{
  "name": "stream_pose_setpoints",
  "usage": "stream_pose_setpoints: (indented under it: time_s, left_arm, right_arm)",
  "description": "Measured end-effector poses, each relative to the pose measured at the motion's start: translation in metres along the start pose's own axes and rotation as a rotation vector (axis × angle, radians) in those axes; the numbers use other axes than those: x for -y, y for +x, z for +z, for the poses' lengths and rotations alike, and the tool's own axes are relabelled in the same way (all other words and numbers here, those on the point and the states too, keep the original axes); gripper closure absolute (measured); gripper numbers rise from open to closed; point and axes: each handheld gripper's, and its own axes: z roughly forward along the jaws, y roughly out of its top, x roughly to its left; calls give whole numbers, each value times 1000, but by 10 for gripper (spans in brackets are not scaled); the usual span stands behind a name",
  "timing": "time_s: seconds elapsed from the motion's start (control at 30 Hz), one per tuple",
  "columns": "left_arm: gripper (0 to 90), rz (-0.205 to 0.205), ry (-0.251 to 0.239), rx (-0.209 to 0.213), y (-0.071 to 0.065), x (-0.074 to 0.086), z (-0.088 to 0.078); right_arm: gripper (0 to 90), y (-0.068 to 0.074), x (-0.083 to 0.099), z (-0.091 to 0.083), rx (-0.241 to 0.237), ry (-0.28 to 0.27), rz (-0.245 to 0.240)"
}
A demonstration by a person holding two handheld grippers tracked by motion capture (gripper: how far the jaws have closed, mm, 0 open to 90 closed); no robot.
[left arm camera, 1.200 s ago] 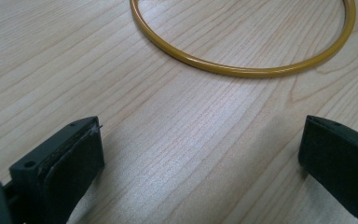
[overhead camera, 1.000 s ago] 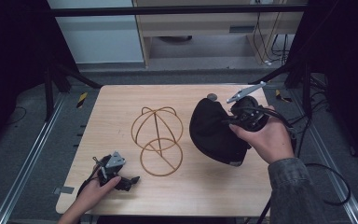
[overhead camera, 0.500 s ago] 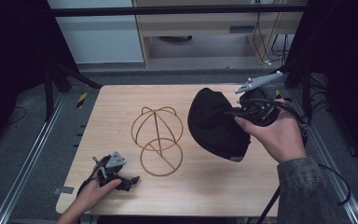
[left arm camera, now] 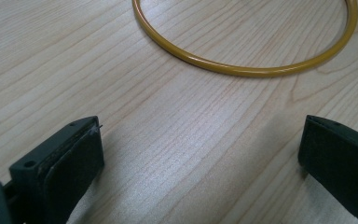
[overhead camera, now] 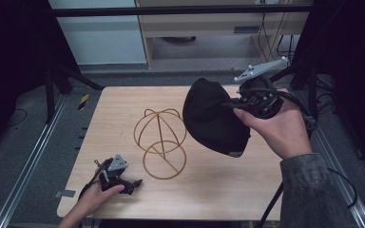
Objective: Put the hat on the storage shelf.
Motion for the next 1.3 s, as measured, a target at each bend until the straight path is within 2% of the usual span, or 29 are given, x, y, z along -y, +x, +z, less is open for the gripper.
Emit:
stream_pose_setpoints:
  time_s: [0.17, 0.6, 0.87, 1.3]
  left_arm:
    - [0, -2, -1, -1, 0, 0, 0]
    - [0, -7, -1, -1, 0, 0, 0]
    - [0, -5, -1, -3, 0, 0, 0]
    - [0, -4, 3, 1, 0, 0, -1]
  right_arm:
    - [787, 6, -7, 1, -14, -23, -4]
    - [786, 25, -25, -2, -59, -42, -54]
    - [786, 33, -38, 4, -71, -33, -74]
    - [785, 51, -65, 28, -112, -13, -121]
